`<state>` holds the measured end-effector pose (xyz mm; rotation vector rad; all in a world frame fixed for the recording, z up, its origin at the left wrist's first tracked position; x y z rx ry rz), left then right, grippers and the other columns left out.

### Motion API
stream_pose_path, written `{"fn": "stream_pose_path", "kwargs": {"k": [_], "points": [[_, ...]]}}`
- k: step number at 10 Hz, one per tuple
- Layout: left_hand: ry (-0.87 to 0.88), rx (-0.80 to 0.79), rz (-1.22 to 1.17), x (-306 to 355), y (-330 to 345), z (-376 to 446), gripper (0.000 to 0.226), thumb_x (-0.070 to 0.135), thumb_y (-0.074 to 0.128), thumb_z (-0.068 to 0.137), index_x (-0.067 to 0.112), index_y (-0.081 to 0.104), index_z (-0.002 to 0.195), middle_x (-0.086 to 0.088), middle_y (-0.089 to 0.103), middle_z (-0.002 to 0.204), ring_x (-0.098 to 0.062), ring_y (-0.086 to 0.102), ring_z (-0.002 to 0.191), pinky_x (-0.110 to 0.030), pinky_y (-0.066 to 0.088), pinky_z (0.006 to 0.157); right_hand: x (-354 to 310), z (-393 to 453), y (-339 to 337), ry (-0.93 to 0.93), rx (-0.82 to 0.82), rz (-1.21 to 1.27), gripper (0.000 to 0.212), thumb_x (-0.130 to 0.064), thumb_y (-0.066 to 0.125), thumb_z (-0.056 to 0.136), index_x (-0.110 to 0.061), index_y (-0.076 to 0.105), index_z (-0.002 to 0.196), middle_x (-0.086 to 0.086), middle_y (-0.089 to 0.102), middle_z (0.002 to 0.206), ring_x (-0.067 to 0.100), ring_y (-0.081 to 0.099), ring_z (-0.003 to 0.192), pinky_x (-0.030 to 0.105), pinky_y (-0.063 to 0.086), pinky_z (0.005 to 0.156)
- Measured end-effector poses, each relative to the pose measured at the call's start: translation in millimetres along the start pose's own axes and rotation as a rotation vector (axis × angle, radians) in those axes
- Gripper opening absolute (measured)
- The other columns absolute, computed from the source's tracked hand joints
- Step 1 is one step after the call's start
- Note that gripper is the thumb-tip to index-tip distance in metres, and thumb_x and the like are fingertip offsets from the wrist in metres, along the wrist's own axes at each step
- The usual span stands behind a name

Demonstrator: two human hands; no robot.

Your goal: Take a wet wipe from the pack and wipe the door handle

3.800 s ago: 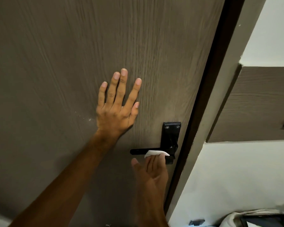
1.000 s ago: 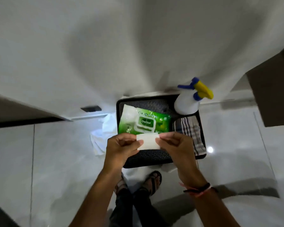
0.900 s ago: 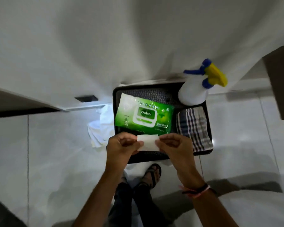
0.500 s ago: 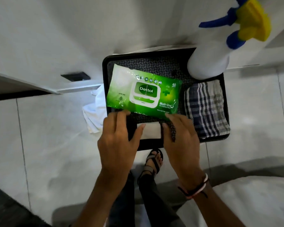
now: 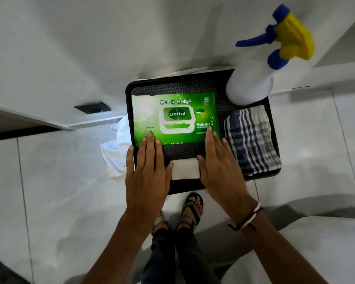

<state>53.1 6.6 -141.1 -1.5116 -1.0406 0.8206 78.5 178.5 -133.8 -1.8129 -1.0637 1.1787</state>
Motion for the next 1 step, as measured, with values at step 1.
{"fn": "stream_pose_path", "kwargs": {"k": [1], "points": [[-0.008, 0.030, -0.057, 1.8, -5.6, -0.7, 0.060, 0.039, 0.036, 0.112, -0.004, 0.043, 0.154, -0.024, 0.036, 0.163, -0.037, 0.036, 0.152, -0.057, 0.034, 0.123, 3.4, 3.3, -6.0, -0.005, -0.028, -0.043, 0.068, -0.022, 0.037, 0.106, -0.003, 0.002, 0.160, 0.013, 0.008, 0.170, 0.022, 0.003, 0.158, 0.040, 0.005, 0.129]]}}
Point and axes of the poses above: each hand's wrist, its own z-axis towards the middle knuckle, its own y-axis out of the palm, x = y × z, the point moved 3 cm from there along z, towards the middle knuckle
